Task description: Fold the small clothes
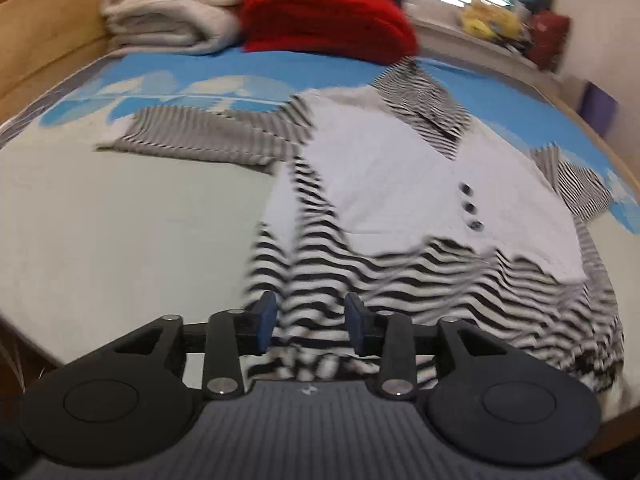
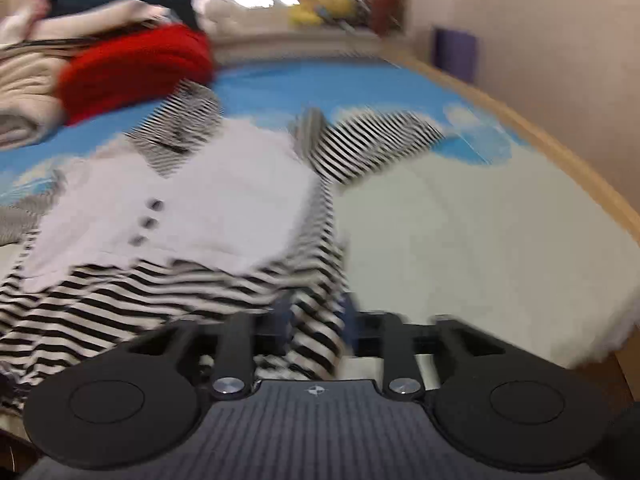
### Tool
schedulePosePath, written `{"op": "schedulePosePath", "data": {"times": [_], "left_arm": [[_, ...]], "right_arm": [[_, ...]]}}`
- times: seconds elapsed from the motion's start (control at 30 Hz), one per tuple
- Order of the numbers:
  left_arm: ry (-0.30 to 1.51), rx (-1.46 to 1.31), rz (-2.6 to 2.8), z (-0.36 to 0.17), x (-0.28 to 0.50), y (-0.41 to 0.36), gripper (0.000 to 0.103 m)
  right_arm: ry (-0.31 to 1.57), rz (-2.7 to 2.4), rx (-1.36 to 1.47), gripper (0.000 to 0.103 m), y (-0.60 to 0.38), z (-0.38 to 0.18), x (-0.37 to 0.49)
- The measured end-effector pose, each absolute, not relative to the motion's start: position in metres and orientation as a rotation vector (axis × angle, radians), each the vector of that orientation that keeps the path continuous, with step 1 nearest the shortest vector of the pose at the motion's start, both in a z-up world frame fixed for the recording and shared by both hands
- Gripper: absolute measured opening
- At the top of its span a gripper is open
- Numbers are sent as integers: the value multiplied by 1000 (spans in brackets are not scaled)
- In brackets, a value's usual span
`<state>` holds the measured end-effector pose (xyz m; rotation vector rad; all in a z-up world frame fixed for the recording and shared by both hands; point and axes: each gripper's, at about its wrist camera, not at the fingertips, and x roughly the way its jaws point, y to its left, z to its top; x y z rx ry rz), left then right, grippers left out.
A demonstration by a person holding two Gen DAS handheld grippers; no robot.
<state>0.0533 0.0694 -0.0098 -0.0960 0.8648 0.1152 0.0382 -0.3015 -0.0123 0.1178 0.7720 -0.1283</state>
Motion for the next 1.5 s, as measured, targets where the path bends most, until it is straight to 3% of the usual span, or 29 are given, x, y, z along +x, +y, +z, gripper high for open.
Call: {"op": "schedulePosePath", "data": {"times": [0.13, 0.33, 0.4, 0.43, 0.47, 0.63, 0.83, 1.07, 1.17, 1.23, 1.3, 1.5], "left_arm": [[978, -123, 111, -37, 58, 65, 43], [959, -142, 97, -32, 52, 66, 43], [938, -144, 90, -32, 50, 65, 43], [924, -138, 85, -28, 49, 65, 43], [910, -132, 82, -27, 49, 63, 44], [846, -131, 65, -17, 49, 60, 49], [1037, -83, 133, -48, 65, 61, 49], [916, -88, 107, -20, 62, 58, 53], [1026, -67, 129, -40, 72, 55, 54], [1128, -69, 164, -58, 78, 57, 55], [1103, -91, 173, -52, 80, 59, 56], [897, -28, 142, -9, 76, 45, 61]], "right_arm": [[848, -82, 145, 53, -293, -35, 57], [942, -66, 177, 58, -290, -57, 72], [998, -82, 170, 49, -290, -68, 73], [1019, -91, 158, 22, -289, -72, 71], [1033, -96, 148, 13, -288, -76, 69], [1051, -148, 140, 6, -292, -66, 53], [1080, -153, 96, 9, -295, -60, 47], [840, -120, 93, 44, -287, -21, 32], [841, -76, 73, 46, -277, -22, 36], [961, -94, 46, 46, -275, -43, 45], [1055, -116, 44, 46, -276, -61, 49], [815, -102, 87, 47, -268, -26, 44]]}}
